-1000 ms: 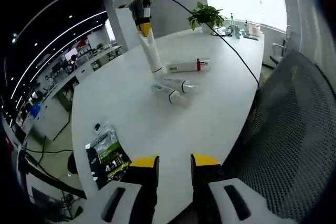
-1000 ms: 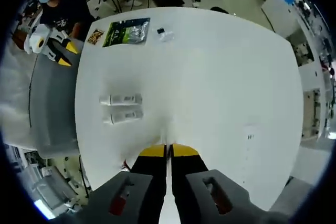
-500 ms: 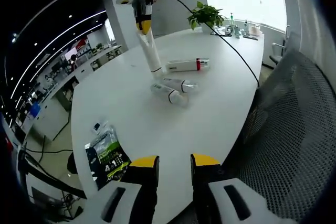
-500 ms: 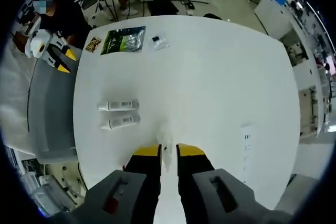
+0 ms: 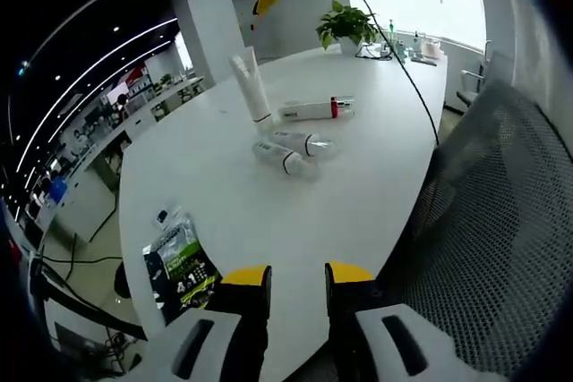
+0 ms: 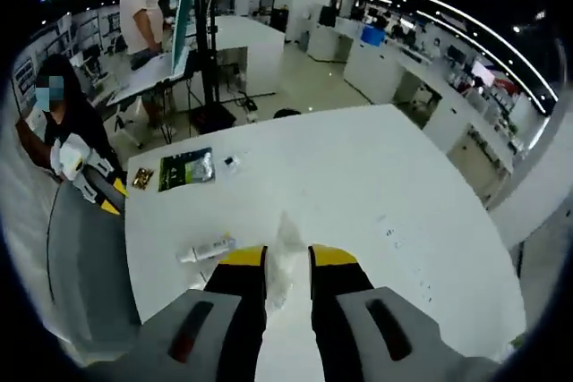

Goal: Arrange the skincare products in the storage area until every visible bottle or jar stands upright without overlapping.

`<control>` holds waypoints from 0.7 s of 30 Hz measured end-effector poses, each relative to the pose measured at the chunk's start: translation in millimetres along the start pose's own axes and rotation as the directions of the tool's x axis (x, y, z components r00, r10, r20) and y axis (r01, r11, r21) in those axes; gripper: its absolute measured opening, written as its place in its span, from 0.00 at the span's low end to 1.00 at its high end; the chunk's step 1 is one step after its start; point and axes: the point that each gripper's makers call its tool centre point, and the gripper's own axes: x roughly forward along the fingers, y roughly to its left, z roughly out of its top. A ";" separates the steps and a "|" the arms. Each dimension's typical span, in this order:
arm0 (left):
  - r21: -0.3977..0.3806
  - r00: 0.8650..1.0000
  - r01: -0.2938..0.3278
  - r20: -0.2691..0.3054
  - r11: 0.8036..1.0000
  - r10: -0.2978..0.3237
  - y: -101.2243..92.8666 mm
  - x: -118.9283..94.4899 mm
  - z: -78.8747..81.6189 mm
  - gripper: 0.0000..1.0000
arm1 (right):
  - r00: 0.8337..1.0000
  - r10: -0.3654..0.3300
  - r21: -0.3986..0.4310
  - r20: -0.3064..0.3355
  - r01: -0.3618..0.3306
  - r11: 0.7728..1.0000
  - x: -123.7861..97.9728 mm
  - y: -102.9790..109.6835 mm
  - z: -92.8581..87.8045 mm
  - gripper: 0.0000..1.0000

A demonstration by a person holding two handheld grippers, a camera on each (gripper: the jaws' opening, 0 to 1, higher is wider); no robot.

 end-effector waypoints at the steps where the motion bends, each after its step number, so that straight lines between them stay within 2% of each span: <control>1: 0.002 1.000 0.001 -0.001 1.000 -0.001 -0.2 0.1 -0.2 0.24 | 0.999 -0.012 0.029 0.036 0.011 1.000 -9.3 2.8 0.2 0.17; 4: 0.011 1.000 0.011 -0.015 1.000 -0.011 -2.5 1.1 -2.7 0.25 | 0.988 -0.075 0.134 0.132 0.057 0.989 -46.1 12.2 -11.5 0.18; 7: 0.025 0.999 0.025 -0.029 0.999 -0.024 -5.5 2.0 -5.2 0.25 | 0.978 -0.105 0.216 0.182 0.064 0.974 -70.0 24.0 -25.3 0.19; 9: 0.033 0.999 0.026 -0.025 0.999 -0.025 -5.9 1.3 -4.4 0.25 | 0.965 -0.138 0.261 0.224 0.077 0.962 -93.2 47.3 -37.3 0.19; 13: 0.033 0.999 0.036 -0.026 0.999 -0.035 -7.9 0.9 -4.3 0.25 | 0.960 -0.136 0.266 0.245 0.069 0.962 -119.1 87.0 -61.2 0.23; 16: 0.043 0.999 0.038 -0.036 0.998 -0.037 -8.7 0.4 -5.6 0.24 | 0.962 -0.149 0.264 0.230 0.086 0.961 -129.2 106.4 -79.6 0.25; 21: 0.047 0.998 0.047 -0.051 0.998 -0.044 -10.4 -0.3 -7.4 0.24 | 0.953 -0.169 0.368 0.252 0.067 0.928 -142.0 126.8 -101.5 0.27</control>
